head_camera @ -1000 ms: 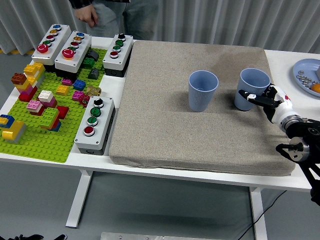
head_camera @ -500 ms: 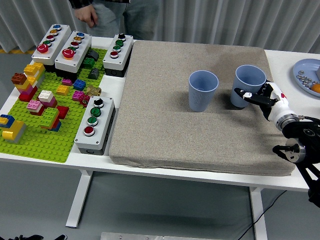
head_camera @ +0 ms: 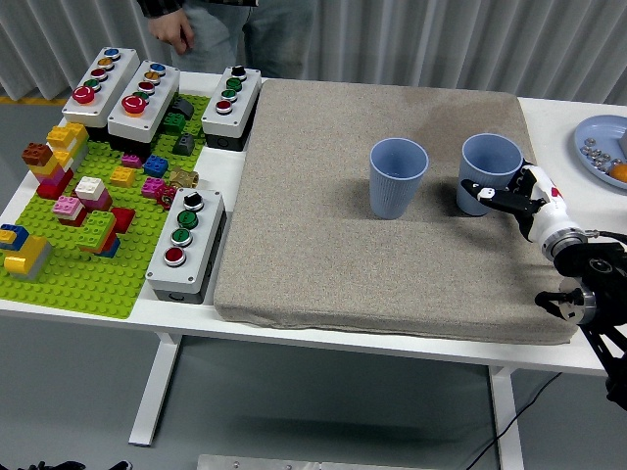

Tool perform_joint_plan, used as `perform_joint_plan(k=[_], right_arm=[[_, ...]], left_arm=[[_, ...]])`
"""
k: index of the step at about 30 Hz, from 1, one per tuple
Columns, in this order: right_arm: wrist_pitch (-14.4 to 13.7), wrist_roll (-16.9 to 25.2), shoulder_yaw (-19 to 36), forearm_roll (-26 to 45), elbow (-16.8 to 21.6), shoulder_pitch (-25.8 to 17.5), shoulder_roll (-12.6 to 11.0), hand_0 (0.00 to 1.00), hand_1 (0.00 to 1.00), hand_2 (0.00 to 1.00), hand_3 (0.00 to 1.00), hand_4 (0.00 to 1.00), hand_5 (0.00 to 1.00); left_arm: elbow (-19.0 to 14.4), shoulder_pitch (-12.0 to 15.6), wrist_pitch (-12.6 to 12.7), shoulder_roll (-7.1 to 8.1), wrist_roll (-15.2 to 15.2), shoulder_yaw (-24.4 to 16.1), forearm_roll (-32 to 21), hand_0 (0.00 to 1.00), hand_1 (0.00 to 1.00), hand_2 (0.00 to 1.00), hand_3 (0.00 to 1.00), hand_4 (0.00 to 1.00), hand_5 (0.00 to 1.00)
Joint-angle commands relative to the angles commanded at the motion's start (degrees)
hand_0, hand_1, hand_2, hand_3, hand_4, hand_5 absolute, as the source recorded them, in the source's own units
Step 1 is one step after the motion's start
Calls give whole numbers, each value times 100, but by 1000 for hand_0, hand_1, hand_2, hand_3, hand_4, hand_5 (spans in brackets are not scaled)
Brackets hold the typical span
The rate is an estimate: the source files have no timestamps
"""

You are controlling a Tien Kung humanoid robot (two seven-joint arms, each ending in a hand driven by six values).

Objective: Pick cup pour cup place

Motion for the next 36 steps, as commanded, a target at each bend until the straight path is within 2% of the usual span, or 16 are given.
perform_joint_plan(k=[10,11,16,17,22,23,28,29,34,35,36], right_arm=[[46,1,23,-19,-43,-3,-1,930,788,682,707,696,2],[72,17,30,-24,-50,-3,-1,931,790,687,731,703,2],[219,27,57,-117,-92,-5,-11,931,790,687,731,703,2],[238,20,61,-135,-96,-5,-12,946,811,755,821,749,2],[357,-46,102,-273,-141,1,-8,946,811,755,821,749,2],[371,-56,108,-293,-147,3,-8,955,830,797,882,780,2],[488,-100,143,-350,-172,8,-14,955,830,797,882,780,2],[502,-107,148,-365,-175,6,-14,967,864,893,943,821,33],[693,-199,197,-488,-193,1,-16,967,864,893,943,821,33],[712,-211,204,-501,-193,1,-16,981,903,992,998,872,81],[757,-260,238,-559,-194,-1,-15,981,903,992,998,872,81]], left_arm=[[0,-3,-1,-2,-7,24,-24,777,762,816,638,507,998],[0,-5,-1,-3,-7,21,-20,777,762,816,635,507,998],[0,-16,-1,-4,-11,32,-28,777,762,816,635,507,998],[0,-17,-2,-4,-12,34,-30,777,762,814,636,507,998],[0,-19,-3,-5,-10,33,-29,777,762,814,636,507,998],[0,-18,-4,-5,-10,36,-30,777,762,814,635,507,998],[0,-18,-4,-4,-14,46,-39,777,762,814,635,507,998],[0,-20,-4,-4,-16,54,-46,777,762,813,634,507,998],[0,-23,-3,-4,-20,67,-63,777,762,813,634,507,998],[0,-23,-3,-4,-20,67,-63,777,762,813,635,507,998],[0,-22,-2,-5,-19,65,-64,777,762,813,635,507,998]])
